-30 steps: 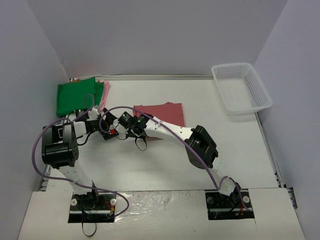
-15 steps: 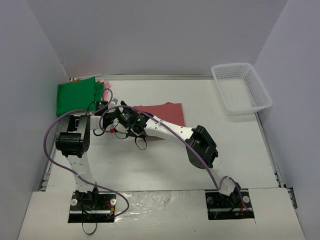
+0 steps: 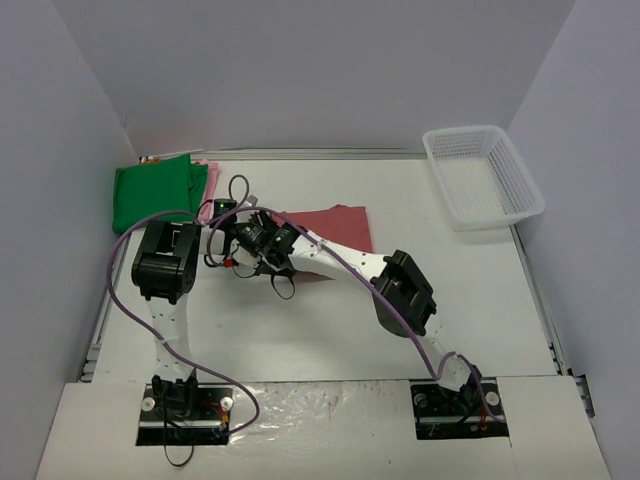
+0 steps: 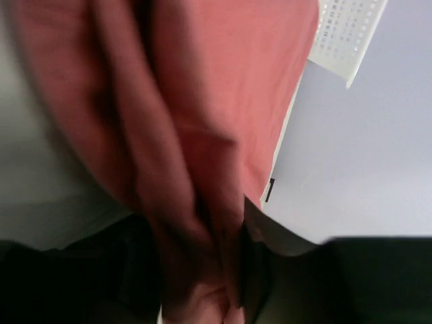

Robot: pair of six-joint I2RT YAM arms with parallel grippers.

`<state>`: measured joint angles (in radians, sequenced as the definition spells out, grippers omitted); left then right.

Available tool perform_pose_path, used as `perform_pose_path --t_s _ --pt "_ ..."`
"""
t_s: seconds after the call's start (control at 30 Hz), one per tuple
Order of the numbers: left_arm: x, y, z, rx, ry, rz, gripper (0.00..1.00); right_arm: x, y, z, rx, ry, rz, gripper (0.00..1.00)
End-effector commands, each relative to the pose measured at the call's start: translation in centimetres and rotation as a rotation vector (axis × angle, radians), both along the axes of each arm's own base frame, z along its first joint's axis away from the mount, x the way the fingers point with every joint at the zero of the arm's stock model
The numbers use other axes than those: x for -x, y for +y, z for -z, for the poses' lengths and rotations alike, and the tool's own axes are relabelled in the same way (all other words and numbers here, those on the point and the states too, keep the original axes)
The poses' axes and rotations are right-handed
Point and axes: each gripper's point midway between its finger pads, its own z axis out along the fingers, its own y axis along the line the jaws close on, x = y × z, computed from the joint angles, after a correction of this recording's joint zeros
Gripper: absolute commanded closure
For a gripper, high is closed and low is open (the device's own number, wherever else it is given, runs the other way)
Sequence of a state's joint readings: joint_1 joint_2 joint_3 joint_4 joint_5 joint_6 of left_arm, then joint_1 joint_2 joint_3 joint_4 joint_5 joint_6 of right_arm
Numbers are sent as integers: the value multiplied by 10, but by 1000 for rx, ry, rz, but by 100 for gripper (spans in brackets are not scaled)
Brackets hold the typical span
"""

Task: Fold and stack the t-shirts
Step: Put the neatly folded tshirt into the corner of the board with the left arm

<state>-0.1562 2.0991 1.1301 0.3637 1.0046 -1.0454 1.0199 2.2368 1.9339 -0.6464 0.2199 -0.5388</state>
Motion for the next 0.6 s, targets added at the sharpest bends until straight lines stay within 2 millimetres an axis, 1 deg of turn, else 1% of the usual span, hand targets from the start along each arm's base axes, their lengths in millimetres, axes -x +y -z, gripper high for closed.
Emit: perform_pose_path --t_s 0.0,0.03,0.07,0.1,0.13,0.17,0.27,0.3,0.33,0.37,0.4,0.43,0.47,0.5,0.53,0.57 --pt "3 -7 14 -21 18 13 86 4 11 -11 -24 -14 -7 86" --pt "2 -7 12 -19 14 14 97 4 11 -11 -21 -16 -8 67" --pt "1 -8 10 -16 8 18 98 6 11 -12 -22 -17 -10 42" --pt "0 -9 5 -7 -3 31 98 10 9 -9 -9 -13 -18 16" --pt "-1 -9 2 -6 -18 38 98 12 8 -14 -4 -18 -36 0" --pt "-1 -10 -1 -6 -28 41 98 16 6 -14 5 -16 -48 0" --pt "-4 -9 -8 12 -52 44 98 35 -14 -18 54 41 -110 0" --pt "-5 -7 -9 12 -55 39 98 44 -25 -28 53 50 -126 0" --pt "-8 -3 -13 12 -68 29 98 51 -38 -32 81 76 -157 0" --pt "-9 1 -14 6 -65 22 98 66 -44 -35 67 148 -198 0" --pt "-10 5 -14 -13 -81 22 98 73 -53 -56 34 160 -215 0" --pt "-14 8 -20 -30 -106 15 98 79 -77 -57 64 216 -198 0" --pt "-10 16 -14 -71 -99 27 98 93 -84 -72 -3 294 -249 0" --pt "-9 21 -13 -106 -94 31 98 95 -100 -76 -13 339 -252 0" --pt "-18 29 -18 -170 -117 12 98 82 -135 -73 -8 386 -172 0" --pt "-19 35 -17 -212 -116 12 98 75 -153 -74 -18 393 -142 0"
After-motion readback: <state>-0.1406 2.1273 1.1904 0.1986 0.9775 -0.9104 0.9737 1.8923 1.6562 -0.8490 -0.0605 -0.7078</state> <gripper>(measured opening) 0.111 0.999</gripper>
